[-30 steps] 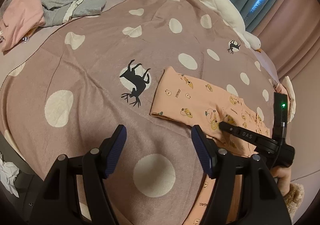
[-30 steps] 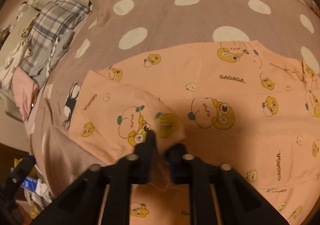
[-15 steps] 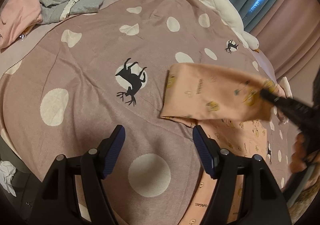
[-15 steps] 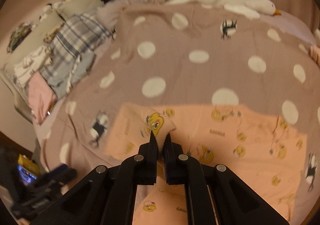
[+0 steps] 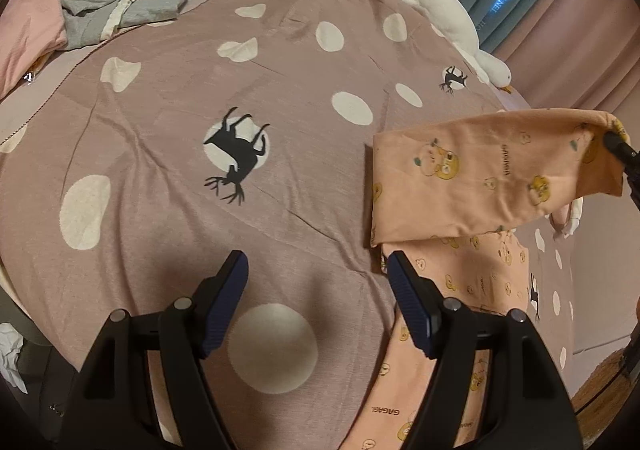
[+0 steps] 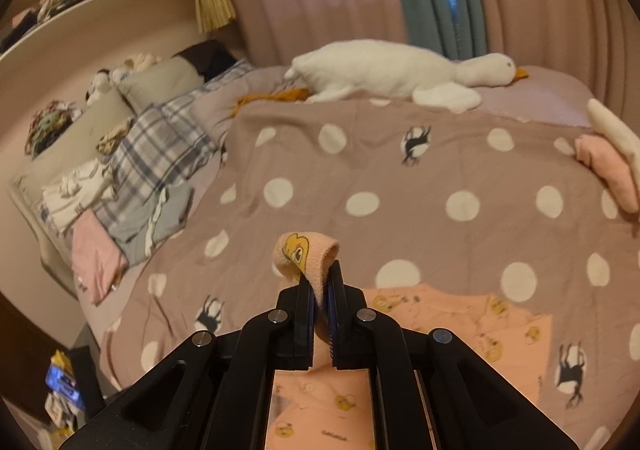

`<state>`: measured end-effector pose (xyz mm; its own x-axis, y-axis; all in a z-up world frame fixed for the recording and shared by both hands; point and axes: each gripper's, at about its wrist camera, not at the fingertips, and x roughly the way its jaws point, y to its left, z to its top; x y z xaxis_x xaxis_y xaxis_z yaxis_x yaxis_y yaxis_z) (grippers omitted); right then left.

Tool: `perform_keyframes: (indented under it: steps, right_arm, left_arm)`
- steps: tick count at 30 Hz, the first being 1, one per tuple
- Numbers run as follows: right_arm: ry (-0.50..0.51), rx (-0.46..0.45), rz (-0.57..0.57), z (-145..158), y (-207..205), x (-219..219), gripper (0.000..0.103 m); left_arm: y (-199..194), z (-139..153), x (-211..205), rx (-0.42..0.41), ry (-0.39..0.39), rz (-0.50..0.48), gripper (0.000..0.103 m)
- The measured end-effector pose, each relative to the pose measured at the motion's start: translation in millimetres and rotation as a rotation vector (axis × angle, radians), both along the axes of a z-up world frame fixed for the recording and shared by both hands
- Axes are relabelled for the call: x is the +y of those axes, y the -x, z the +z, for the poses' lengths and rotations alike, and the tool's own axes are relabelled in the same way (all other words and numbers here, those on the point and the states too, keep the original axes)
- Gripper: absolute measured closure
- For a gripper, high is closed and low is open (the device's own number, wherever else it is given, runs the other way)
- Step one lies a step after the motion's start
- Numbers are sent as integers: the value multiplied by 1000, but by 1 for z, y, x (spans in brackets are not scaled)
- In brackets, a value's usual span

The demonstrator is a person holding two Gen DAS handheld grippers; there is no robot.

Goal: Fold small clothes
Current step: 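Lift the side with the right tool and fold it over the body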

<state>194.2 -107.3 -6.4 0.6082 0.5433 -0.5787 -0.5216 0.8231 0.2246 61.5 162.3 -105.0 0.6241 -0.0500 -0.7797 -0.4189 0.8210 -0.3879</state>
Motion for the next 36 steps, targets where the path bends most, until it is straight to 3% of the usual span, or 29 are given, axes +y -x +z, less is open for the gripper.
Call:
perform_keyframes:
  steps: [20,36]
  right_arm:
    - [3,-30,-145,4,-10,-56,96]
    - [67,40,-240,-28,-28,-89,96]
  left_arm:
    - [-35,-10,-41,45,9,-118,30]
    - [-47,-15,-50,63,30,-139,30]
